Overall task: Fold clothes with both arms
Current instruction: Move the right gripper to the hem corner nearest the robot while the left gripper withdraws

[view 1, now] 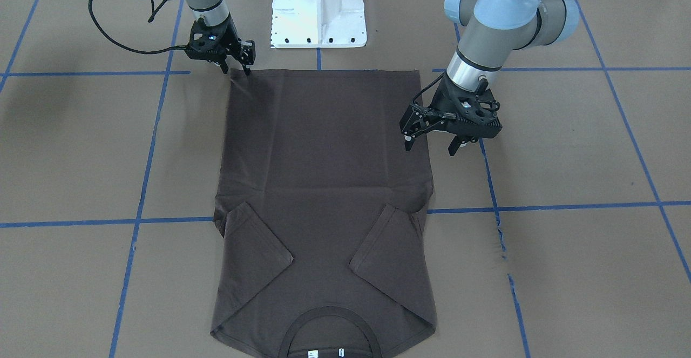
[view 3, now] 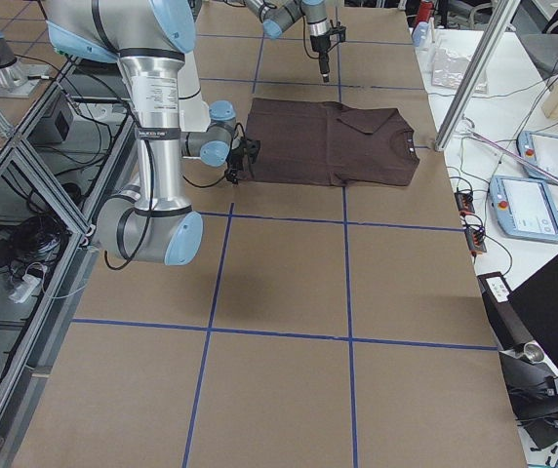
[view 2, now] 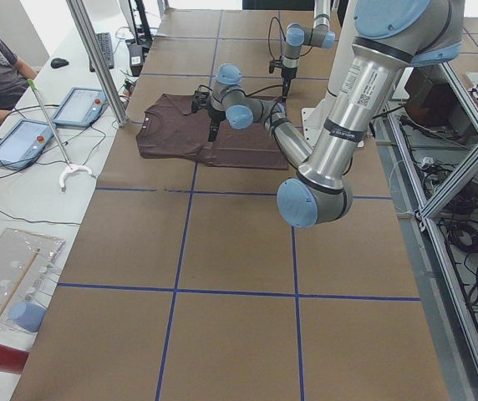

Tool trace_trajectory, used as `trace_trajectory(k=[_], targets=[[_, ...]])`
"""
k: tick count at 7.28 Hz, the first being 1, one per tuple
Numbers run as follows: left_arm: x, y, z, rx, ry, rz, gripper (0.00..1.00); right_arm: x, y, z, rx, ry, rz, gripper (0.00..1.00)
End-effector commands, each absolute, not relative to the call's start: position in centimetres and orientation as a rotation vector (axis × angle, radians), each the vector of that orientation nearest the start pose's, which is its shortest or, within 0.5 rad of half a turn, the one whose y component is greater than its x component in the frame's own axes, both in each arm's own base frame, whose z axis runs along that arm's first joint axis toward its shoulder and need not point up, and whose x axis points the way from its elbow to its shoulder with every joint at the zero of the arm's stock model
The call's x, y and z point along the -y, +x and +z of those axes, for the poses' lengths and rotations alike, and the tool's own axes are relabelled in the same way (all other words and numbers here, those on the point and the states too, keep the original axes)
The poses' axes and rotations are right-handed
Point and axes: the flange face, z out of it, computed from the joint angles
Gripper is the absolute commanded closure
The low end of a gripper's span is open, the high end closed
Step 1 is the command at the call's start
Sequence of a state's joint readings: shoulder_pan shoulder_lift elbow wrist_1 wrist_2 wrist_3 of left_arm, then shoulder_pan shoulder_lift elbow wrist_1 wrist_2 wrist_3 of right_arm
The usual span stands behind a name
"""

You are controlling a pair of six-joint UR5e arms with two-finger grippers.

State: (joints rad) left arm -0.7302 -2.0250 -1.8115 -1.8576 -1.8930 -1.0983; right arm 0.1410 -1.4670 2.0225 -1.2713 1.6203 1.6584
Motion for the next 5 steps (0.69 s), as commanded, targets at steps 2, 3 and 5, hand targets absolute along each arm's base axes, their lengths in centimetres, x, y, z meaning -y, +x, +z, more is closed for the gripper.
trace_trajectory(k=[2, 3, 5], targets=[[49.04, 39.52, 26.03, -0.972, 0.309, -0.076, 0.00, 19.92, -49.23, 36.58, 0.863, -0.027, 0.191, 1.00], [49.04, 39.52, 26.05, -0.971, 0.307, -0.078, 0.00, 19.99, -49.16, 36.48, 0.866, -0.027, 0.192, 1.00], [49.03, 39.53, 26.05, -0.972, 0.306, -0.077, 0.00, 19.89, -49.05, 36.19, 0.872, -0.027, 0.191, 1.00]])
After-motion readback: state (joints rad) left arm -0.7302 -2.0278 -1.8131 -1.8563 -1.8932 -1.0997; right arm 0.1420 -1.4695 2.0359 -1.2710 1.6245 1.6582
